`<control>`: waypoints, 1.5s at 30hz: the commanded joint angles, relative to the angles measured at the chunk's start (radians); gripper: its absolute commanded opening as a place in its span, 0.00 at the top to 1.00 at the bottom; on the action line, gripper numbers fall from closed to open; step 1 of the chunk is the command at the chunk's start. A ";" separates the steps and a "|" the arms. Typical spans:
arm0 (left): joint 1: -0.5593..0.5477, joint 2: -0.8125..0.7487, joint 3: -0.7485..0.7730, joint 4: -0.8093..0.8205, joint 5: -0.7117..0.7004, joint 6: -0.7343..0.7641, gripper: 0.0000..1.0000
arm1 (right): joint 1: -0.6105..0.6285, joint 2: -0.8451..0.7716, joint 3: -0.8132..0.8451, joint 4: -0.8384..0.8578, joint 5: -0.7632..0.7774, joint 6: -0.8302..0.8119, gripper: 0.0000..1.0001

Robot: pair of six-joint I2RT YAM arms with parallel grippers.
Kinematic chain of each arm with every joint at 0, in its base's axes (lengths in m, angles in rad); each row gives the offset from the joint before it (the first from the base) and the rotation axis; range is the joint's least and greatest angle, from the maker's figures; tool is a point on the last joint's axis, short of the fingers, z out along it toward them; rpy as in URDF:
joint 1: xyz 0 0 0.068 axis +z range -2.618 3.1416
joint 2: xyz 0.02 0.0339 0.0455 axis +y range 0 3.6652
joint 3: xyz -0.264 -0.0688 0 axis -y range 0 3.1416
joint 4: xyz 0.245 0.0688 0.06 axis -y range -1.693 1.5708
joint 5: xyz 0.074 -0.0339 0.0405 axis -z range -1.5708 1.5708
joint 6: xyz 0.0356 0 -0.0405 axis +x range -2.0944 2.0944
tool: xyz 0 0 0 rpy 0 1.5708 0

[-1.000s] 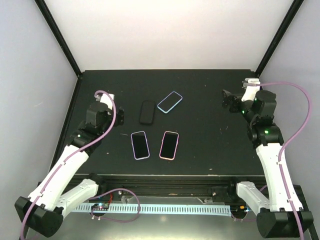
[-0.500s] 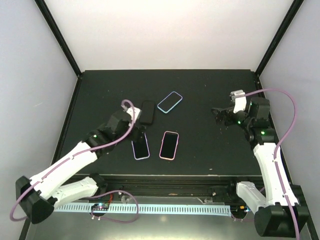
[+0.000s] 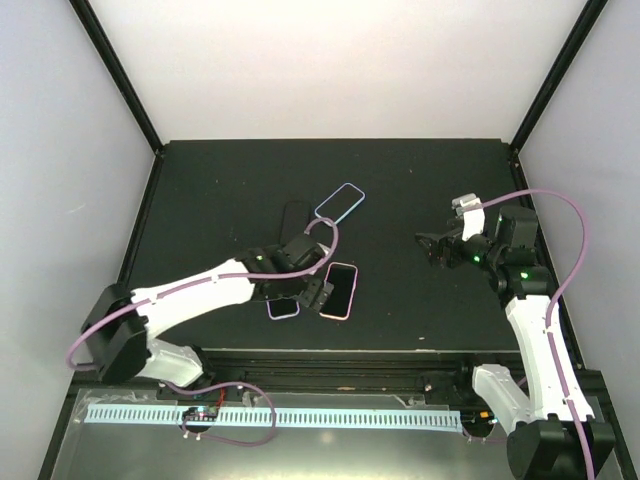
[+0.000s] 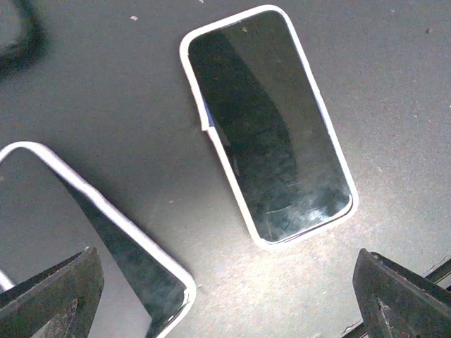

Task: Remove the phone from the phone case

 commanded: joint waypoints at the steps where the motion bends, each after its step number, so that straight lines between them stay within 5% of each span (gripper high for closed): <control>1: -0.024 0.133 0.101 0.000 0.040 -0.066 0.01 | -0.006 -0.021 -0.008 -0.006 -0.023 -0.026 0.00; 11: -0.042 0.503 0.398 -0.152 -0.010 -0.092 0.01 | -0.008 -0.034 -0.015 -0.006 -0.034 -0.034 0.00; 26: -0.058 0.497 0.240 -0.063 0.105 -0.144 0.01 | -0.008 -0.024 -0.016 -0.011 -0.054 -0.044 0.00; 33: -0.093 0.525 0.280 -0.039 0.156 -0.137 0.01 | -0.009 -0.023 -0.018 -0.012 -0.054 -0.047 0.00; 45: -0.102 0.701 0.522 -0.214 -0.082 -0.359 0.01 | -0.009 -0.019 -0.020 -0.015 -0.057 -0.053 0.00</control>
